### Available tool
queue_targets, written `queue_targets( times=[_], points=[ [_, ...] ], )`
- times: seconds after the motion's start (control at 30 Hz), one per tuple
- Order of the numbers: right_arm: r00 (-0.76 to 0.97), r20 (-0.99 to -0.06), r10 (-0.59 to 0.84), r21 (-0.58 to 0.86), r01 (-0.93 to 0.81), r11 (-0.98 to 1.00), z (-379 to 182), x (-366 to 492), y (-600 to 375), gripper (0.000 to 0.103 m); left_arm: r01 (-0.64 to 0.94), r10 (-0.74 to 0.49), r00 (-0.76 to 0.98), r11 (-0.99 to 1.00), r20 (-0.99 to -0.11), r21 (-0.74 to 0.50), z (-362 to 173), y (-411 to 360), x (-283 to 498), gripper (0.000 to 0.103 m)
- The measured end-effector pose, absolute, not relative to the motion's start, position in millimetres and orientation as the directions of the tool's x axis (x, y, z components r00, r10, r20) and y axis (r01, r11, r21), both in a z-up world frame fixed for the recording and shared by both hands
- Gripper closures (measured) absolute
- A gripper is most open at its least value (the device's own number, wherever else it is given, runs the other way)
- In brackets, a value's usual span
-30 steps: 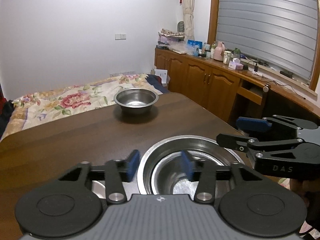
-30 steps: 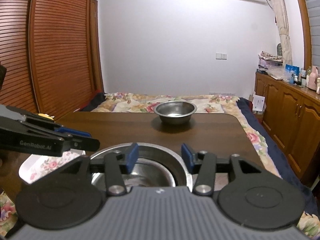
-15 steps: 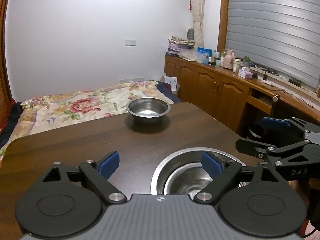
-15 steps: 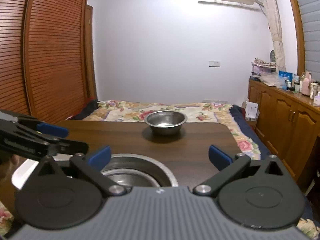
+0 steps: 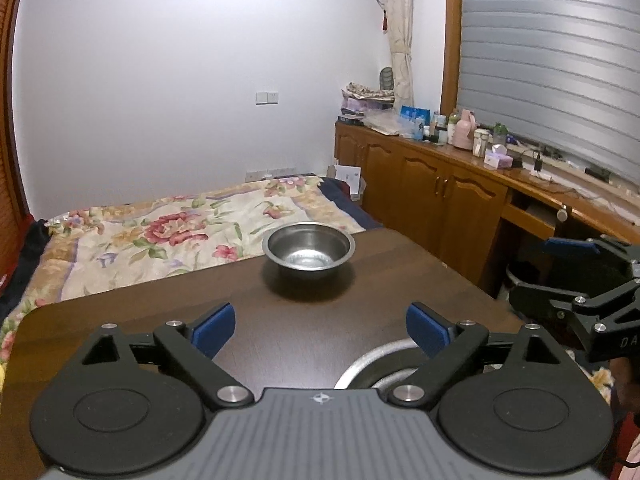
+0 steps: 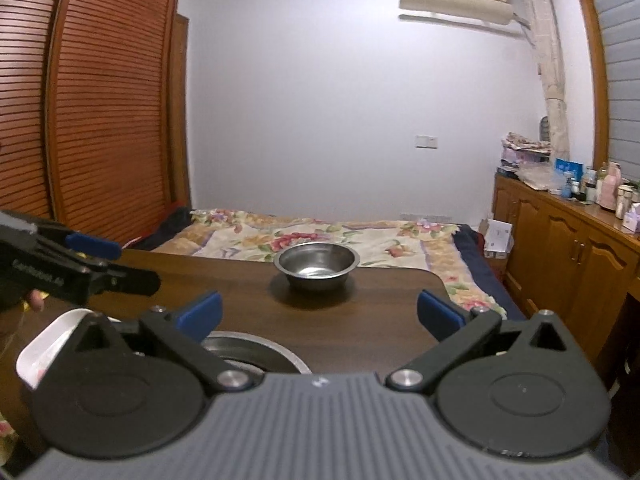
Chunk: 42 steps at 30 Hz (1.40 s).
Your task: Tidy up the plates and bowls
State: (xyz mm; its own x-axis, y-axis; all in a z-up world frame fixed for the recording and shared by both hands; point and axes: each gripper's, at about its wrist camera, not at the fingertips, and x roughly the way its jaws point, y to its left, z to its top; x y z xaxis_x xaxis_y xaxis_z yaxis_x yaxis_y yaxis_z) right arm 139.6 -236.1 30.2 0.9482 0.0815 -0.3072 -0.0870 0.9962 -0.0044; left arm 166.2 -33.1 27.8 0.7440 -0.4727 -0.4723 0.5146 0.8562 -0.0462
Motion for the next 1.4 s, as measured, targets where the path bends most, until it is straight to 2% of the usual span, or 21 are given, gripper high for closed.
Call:
queue_targets(
  times=[0.33, 0.5, 0.63, 0.7, 0.73, 0.77, 0.83, 1.07, 1.4],
  points=[
    [0.939, -0.334, 0.078, 0.022, -0.075, 0.997, 32.7, 186.6, -265.1, 0.0, 0.462, -0.431, 0.745, 0.884, -0.51, -0.073, 23.4, -45.9, 233.8, 0.008],
    [0.929, -0.357, 0.102, 0.079, -0.079, 0.994, 22.5, 225.8, -279.3, 0.0, 0.436, -0.405, 0.739, 0.897, -0.538, -0.076, 15.4, -54.8, 262.3, 0.008],
    [0.919, -0.353, 0.177, 0.163, -0.126, 0.978, 10.9, 250.7, -289.3, 0.001, 0.426, -0.385, 0.731, 0.902, -0.563, -0.064, 8.2, -62.8, 283.8, 0.009],
    [0.907, -0.356, 0.222, 0.229, -0.146, 0.962, 3.3, 264.9, -296.2, 0.003, 0.426, -0.381, 0.728, 0.903, -0.569, -0.06, 5.6, -66.7, 294.4, 0.01],
    [0.904, -0.36, 0.23, 0.244, -0.147, 0.959, 0.6, 271.4, -297.7, 0.012, 0.424, -0.378, 0.728, 0.904, -0.572, -0.058, 4.2, -68.8, 299.4, 0.01],
    [0.9, -0.367, 0.233, 0.252, -0.145, 0.957, -2.5, 279.0, -297.8, 0.016, 0.422, -0.376, 0.728, 0.905, -0.574, -0.057, 2.2, -70.4, 304.7, 0.011],
    [0.894, -0.383, 0.232, 0.253, -0.14, 0.957, -9.3, 293.0, -296.9, 0.016, 0.42, -0.374, 0.724, 0.906, -0.58, -0.06, -0.5, -74.7, 316.1, 0.013],
    [0.866, -0.444, 0.23, 0.271, -0.114, 0.956, -30.8, 339.2, -291.8, 0.03, 0.413, -0.372, 0.706, 0.907, -0.602, -0.076, -16.5, -88.6, 343.1, 0.019],
    [0.839, -0.475, 0.266, 0.253, -0.159, 0.954, -37.4, 352.2, -279.2, 0.035, 0.407, -0.378, 0.665, 0.907, -0.644, -0.113, -37.5, -100.4, 370.4, 0.031]
  ],
)
